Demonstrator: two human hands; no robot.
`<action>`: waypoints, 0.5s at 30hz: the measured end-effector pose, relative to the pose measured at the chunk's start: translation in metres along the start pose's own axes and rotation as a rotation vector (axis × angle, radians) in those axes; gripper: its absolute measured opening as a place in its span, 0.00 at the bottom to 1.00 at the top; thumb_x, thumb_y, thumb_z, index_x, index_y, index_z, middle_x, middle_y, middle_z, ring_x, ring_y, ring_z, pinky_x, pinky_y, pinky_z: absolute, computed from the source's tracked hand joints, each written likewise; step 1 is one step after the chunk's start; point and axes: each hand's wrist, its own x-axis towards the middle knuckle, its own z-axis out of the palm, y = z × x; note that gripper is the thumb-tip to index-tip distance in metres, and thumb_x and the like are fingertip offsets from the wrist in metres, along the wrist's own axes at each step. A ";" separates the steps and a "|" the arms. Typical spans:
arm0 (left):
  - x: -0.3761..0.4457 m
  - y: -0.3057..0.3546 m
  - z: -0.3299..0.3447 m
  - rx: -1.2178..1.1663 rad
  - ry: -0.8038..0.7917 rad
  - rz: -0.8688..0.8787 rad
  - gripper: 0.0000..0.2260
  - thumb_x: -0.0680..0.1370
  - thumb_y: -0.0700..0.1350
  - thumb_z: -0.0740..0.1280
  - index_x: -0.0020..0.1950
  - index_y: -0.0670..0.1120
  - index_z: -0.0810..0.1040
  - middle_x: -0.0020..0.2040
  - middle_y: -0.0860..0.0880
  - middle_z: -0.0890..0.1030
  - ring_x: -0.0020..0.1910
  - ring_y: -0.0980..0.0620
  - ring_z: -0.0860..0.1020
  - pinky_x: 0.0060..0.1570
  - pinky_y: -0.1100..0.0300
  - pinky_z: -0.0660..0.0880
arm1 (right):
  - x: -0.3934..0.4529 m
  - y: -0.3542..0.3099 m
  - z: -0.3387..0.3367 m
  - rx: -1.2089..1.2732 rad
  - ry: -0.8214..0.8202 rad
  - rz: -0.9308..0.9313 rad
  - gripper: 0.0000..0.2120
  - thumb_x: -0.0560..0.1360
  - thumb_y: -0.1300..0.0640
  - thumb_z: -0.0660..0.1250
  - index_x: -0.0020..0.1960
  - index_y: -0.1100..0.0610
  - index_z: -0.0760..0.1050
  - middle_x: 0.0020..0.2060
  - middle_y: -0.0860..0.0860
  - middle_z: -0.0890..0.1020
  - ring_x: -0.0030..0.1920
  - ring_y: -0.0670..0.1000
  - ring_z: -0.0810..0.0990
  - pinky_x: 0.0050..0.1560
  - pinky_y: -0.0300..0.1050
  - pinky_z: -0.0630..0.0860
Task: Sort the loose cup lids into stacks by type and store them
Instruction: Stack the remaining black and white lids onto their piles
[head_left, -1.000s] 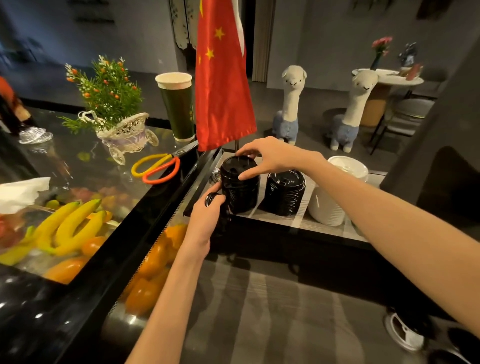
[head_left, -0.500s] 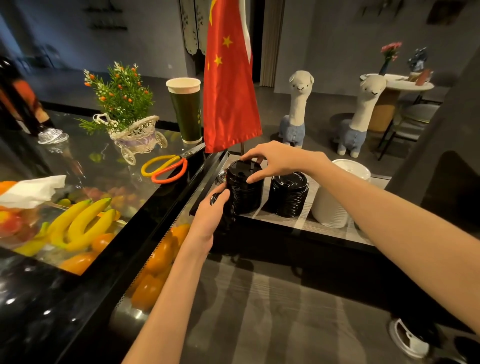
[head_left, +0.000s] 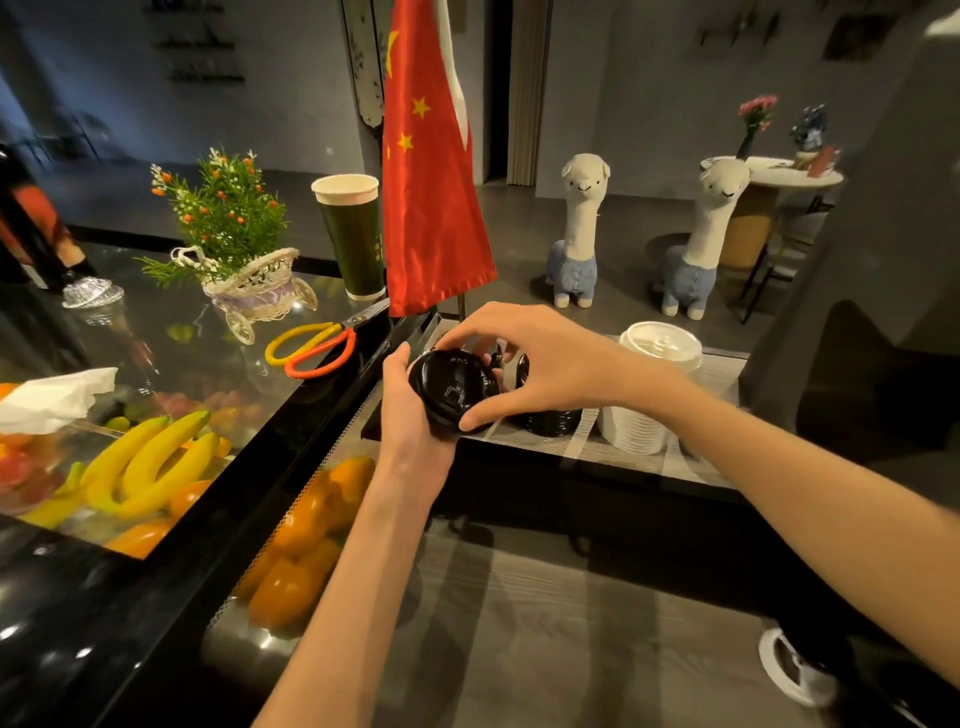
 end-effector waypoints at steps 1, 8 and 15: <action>-0.002 0.000 0.011 0.011 -0.012 -0.005 0.21 0.86 0.57 0.54 0.54 0.48 0.83 0.47 0.46 0.88 0.50 0.47 0.86 0.50 0.50 0.82 | -0.004 0.000 -0.006 -0.023 0.015 0.007 0.33 0.70 0.40 0.80 0.70 0.50 0.76 0.62 0.43 0.79 0.62 0.41 0.77 0.64 0.38 0.75; 0.008 -0.002 0.040 0.129 -0.014 0.058 0.24 0.86 0.59 0.51 0.59 0.44 0.80 0.56 0.40 0.85 0.58 0.42 0.84 0.60 0.42 0.80 | 0.001 0.023 -0.060 -0.101 0.005 0.116 0.30 0.72 0.44 0.78 0.70 0.52 0.76 0.60 0.44 0.82 0.55 0.37 0.79 0.55 0.24 0.72; 0.011 -0.061 0.019 0.535 -0.034 0.084 0.19 0.88 0.51 0.52 0.73 0.47 0.74 0.68 0.50 0.79 0.69 0.52 0.76 0.71 0.56 0.70 | 0.010 0.087 -0.065 -0.268 -0.274 0.360 0.35 0.71 0.45 0.79 0.74 0.53 0.72 0.67 0.49 0.79 0.60 0.43 0.76 0.55 0.30 0.70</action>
